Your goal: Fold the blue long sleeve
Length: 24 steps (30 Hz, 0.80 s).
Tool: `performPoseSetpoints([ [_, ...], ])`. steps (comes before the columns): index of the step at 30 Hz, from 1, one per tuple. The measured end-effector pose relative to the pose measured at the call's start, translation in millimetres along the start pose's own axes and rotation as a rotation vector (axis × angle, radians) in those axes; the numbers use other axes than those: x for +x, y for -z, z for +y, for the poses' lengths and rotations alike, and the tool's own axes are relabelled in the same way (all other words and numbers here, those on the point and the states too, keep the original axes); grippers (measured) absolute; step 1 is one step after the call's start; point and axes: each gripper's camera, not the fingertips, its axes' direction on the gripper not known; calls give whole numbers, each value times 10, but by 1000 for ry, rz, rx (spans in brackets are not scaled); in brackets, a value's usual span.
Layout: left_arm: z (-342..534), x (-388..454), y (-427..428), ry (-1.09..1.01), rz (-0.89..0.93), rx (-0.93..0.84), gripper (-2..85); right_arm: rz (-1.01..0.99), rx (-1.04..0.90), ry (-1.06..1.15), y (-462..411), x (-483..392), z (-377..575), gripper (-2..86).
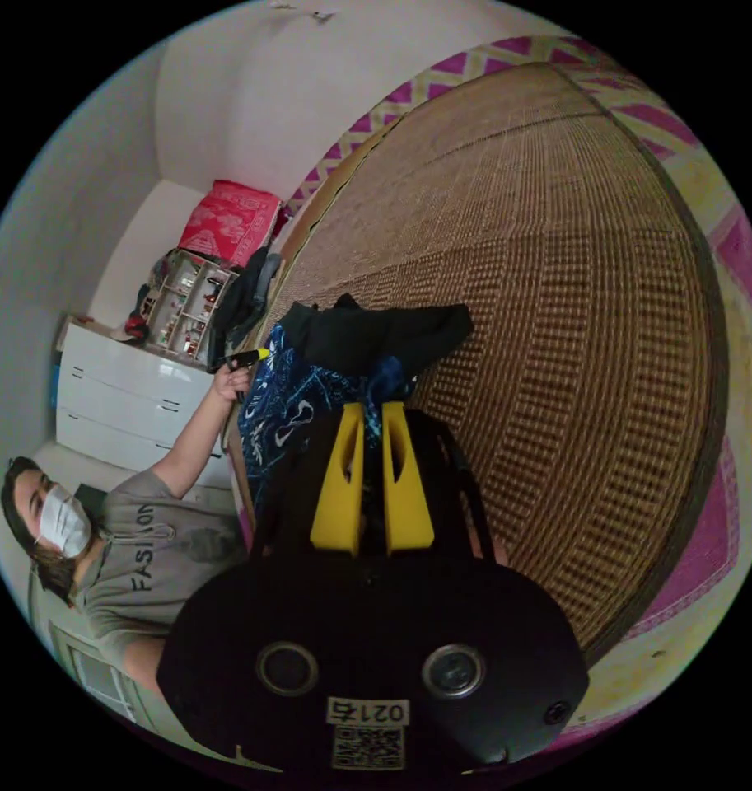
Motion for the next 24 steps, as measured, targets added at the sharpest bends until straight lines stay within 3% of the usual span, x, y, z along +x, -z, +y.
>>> performPoseSetpoints([
  [4, -347, 115, 182, -84, -133, 147, -6, 20, 121, 18, 142, -131, -522, 20],
  [9, -890, 90, 472, -86, -155, 280, -5, 137, 167, 113, 173, -513, -1337, 20],
  [16, -1400, -579, -10, 77, -204, 129, 13, 407, 90, 34, -510, -337, -2114, 49],
  [19, -1391, -701, -27, 71, -115, 173, 28, 345, 106, -8, -572, -149, -2144, 70],
  [24, -1443, -587, 134, -14, -201, 290, 80, 152, 218, -72, -354, 160, -2126, 109],
])
